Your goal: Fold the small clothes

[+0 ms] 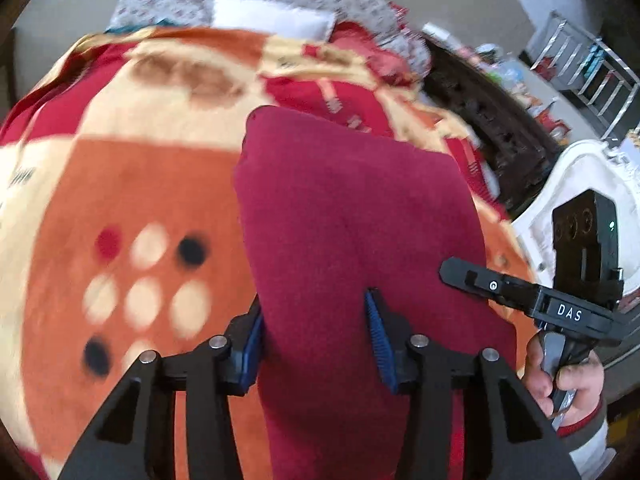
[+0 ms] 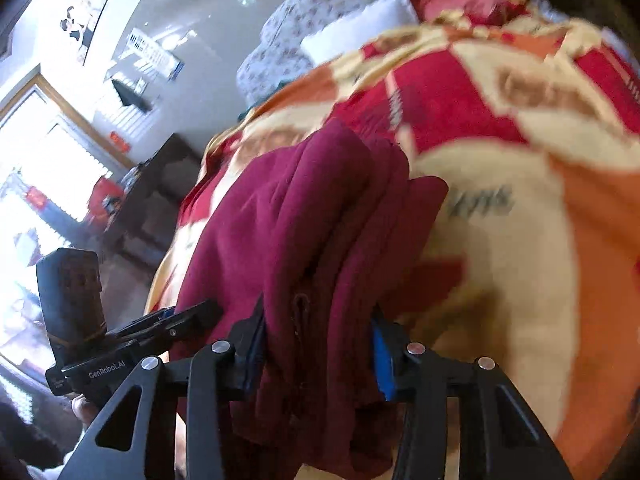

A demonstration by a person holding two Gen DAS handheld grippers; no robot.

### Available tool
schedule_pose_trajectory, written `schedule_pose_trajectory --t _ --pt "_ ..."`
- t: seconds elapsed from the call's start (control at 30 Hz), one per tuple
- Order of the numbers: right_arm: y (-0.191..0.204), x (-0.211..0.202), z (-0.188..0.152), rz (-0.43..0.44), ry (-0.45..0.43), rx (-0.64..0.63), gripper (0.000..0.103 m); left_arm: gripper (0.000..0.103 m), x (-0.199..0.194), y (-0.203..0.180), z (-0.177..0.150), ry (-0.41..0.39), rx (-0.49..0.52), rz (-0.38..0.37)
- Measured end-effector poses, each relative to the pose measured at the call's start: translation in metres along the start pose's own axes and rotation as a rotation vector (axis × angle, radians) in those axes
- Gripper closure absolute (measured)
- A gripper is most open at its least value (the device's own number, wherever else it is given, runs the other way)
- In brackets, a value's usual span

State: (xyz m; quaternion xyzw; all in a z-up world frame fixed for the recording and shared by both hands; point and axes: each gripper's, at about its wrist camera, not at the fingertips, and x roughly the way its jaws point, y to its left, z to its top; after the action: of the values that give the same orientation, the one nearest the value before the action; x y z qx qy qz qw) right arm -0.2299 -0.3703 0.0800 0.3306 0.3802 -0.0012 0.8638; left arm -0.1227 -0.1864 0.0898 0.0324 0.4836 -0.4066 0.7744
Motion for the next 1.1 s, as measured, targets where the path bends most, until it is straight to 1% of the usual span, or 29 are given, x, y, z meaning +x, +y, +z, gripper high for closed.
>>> schedule_pose_trajectory --t 0.03,0.1,0.13,0.2,0.23,0.27,0.3,0.37,0.4,0.43,0.47,0.5,0.53,0.57,0.6,0.63,0.7,0.73,0.9,0.93,0.97,1.0,1.03,1.1 --pt "0.004 0.009 -0.006 -0.022 0.024 -0.019 0.048 0.057 0.002 0.005 -0.009 0.018 -0.003 0.023" --pt "0.007 0.026 -0.017 -0.105 0.095 -0.041 0.046 0.057 0.011 0.016 -0.025 0.041 -0.023 0.091" --pt "0.01 0.025 -0.021 -0.151 0.09 -0.063 0.046 0.055 0.012 0.019 -0.029 0.022 -0.025 0.1" --pt "0.021 0.007 -0.027 -0.184 0.039 -0.119 0.046 0.051 0.005 0.02 -0.036 -0.025 -0.02 0.113" --pt "0.027 -0.001 -0.029 -0.197 0.018 -0.14 0.046 0.047 0.001 0.016 -0.038 -0.041 -0.003 0.148" --pt "0.036 -0.012 -0.033 -0.212 -0.011 -0.174 0.047 0.047 0.0 0.013 -0.038 -0.049 0.012 0.161" --pt "0.05 -0.021 -0.038 -0.21 -0.026 -0.227 0.049 0.046 -0.001 0.01 -0.039 -0.057 0.029 0.169" --pt "0.073 -0.023 -0.049 -0.184 -0.004 -0.332 0.057 0.045 -0.001 0.001 -0.037 -0.069 0.066 0.199" --pt "0.08 -0.023 -0.053 -0.172 -0.001 -0.351 0.066 0.045 0.0 -0.002 -0.037 -0.072 0.081 0.215" --pt "0.087 -0.019 -0.06 -0.153 0.014 -0.375 0.068 0.044 0.002 -0.004 -0.037 -0.073 0.093 0.228" --pt "0.09 -0.014 -0.065 -0.152 0.033 -0.399 0.069 0.042 0.004 -0.005 -0.038 -0.073 0.1 0.238" --pt "0.091 -0.005 -0.072 -0.2 0.056 -0.445 0.073 0.041 0.005 -0.006 -0.036 -0.072 0.1 0.24" --pt "0.089 0.002 -0.076 -0.257 0.063 -0.474 0.08 0.038 0.005 -0.004 -0.038 -0.073 0.095 0.238" --pt "0.081 0.011 -0.081 -0.334 0.071 -0.501 0.082 0.035 0.005 -0.001 -0.041 -0.076 0.081 0.231" --pt "0.073 0.016 -0.084 -0.39 0.069 -0.513 0.083 0.032 0.005 0.001 -0.042 -0.084 0.068 0.231" --pt "0.06 0.021 -0.084 -0.412 0.069 -0.498 0.082 0.03 0.004 0.002 -0.043 -0.091 0.058 0.23" --pt "0.046 0.02 -0.081 -0.348 0.069 -0.419 0.082 0.03 0.008 0.001 -0.043 -0.095 0.05 0.233" --pt "0.044 0.016 -0.08 -0.333 0.065 -0.402 0.081 0.029 0.008 0.001 -0.043 -0.099 0.05 0.237" --pt "0.06 -0.002 -0.079 -0.316 0.033 -0.395 0.078 0.029 0.004 -0.006 -0.046 -0.132 0.059 0.273" --pt "0.064 -0.007 -0.08 -0.321 0.019 -0.396 0.075 0.029 0.003 -0.007 -0.046 -0.136 0.061 0.278" --pt "0.069 -0.01 -0.081 -0.326 0.005 -0.397 0.072 0.029 0.001 -0.009 -0.048 -0.143 0.063 0.283" --pt "0.073 -0.013 -0.082 -0.339 -0.012 -0.396 0.062 0.029 -0.001 -0.011 -0.049 -0.148 0.064 0.286" --pt "0.076 -0.017 -0.084 -0.365 -0.035 -0.394 0.049 0.029 -0.003 -0.012 -0.05 -0.153 0.066 0.29" --pt "0.082 -0.021 -0.086 -0.397 -0.061 -0.391 0.041 0.029 -0.007 -0.015 -0.052 -0.165 0.071 0.304"
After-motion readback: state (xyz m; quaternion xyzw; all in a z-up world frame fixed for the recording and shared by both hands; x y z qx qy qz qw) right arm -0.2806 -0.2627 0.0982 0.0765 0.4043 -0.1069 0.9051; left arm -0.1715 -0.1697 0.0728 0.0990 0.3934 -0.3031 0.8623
